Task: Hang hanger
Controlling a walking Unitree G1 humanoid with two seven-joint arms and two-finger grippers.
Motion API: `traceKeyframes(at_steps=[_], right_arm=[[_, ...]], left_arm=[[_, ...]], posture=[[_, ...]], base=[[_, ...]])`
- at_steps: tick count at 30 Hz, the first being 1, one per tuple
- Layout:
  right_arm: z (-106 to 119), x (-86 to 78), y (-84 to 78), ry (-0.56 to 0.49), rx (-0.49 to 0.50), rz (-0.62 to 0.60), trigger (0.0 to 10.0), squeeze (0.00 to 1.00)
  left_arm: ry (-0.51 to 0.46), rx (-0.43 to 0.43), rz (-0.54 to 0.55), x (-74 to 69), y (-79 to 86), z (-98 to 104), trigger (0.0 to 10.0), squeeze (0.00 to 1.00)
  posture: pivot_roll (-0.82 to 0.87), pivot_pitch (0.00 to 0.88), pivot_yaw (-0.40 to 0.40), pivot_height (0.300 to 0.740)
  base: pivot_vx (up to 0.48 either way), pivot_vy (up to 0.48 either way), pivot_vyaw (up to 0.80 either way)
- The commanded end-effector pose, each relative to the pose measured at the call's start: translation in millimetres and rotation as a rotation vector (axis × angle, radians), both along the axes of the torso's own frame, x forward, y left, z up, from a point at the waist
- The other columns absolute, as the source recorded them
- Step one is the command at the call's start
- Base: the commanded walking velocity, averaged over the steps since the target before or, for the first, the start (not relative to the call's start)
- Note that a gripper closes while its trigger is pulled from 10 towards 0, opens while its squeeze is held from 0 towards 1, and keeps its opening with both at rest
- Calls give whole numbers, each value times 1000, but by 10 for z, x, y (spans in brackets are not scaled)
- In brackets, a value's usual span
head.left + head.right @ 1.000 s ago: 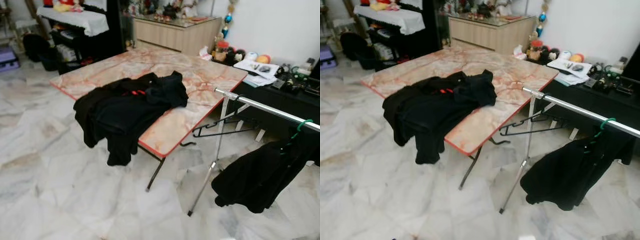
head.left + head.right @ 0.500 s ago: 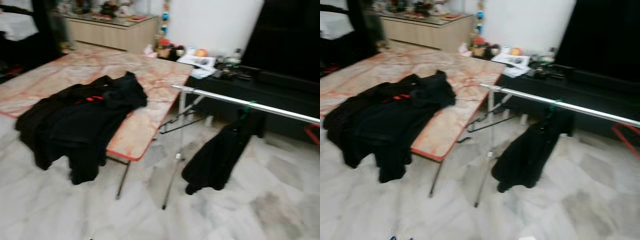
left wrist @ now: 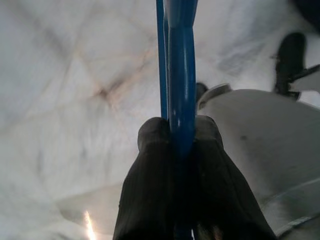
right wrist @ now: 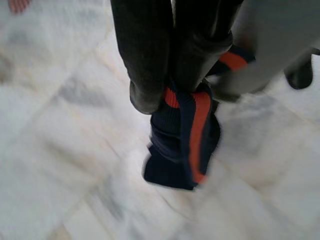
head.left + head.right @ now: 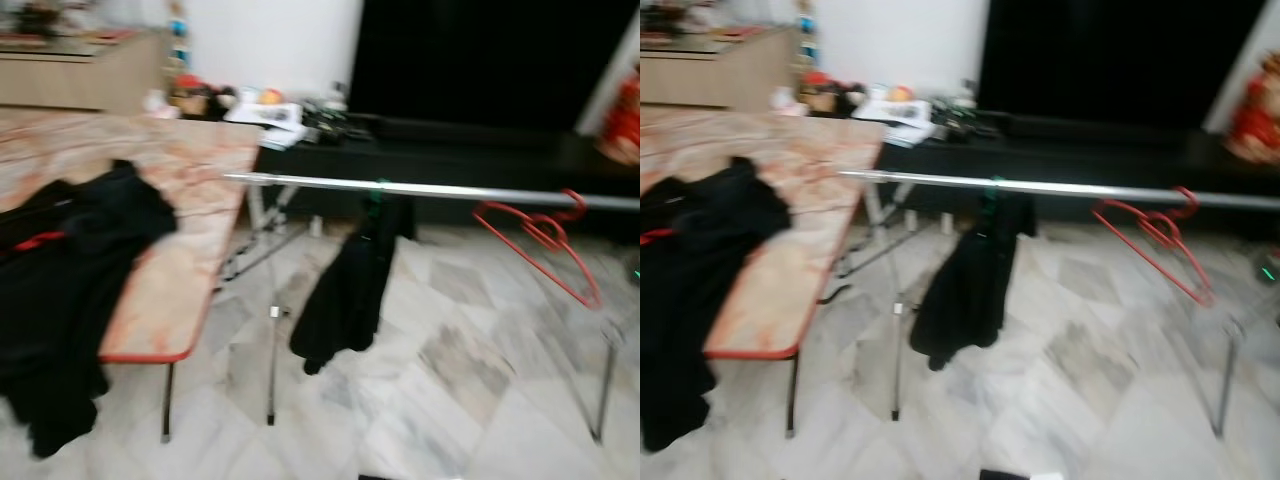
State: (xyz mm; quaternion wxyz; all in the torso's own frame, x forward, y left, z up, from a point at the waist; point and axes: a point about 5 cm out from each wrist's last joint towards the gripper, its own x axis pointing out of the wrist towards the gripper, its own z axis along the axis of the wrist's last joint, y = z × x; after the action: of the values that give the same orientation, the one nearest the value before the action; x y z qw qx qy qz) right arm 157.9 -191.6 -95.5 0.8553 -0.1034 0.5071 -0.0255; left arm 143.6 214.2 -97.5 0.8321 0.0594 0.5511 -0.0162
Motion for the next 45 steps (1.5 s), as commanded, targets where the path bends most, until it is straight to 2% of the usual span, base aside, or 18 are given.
traceKeyframes(at_steps=[1,31,45], right_arm=[[31,73,29,-46,6,-4,10000,0],[49,97,22,-82,-4,-28,10000,0],[53,107,32,-93,10,-27,10000,0]], left_arm=[[26,1,-1,-88,19,-27,10000,0],[16,-23,30,-79,11,-25,10000,0],[11,-25,34,-74,13,-22,10000,0]], posture=[[66,0,-17,740],[65,0,-19,740],[65,0,-19,740]], base=[[0,0,0],[0,0,0],[-299,0,0]])
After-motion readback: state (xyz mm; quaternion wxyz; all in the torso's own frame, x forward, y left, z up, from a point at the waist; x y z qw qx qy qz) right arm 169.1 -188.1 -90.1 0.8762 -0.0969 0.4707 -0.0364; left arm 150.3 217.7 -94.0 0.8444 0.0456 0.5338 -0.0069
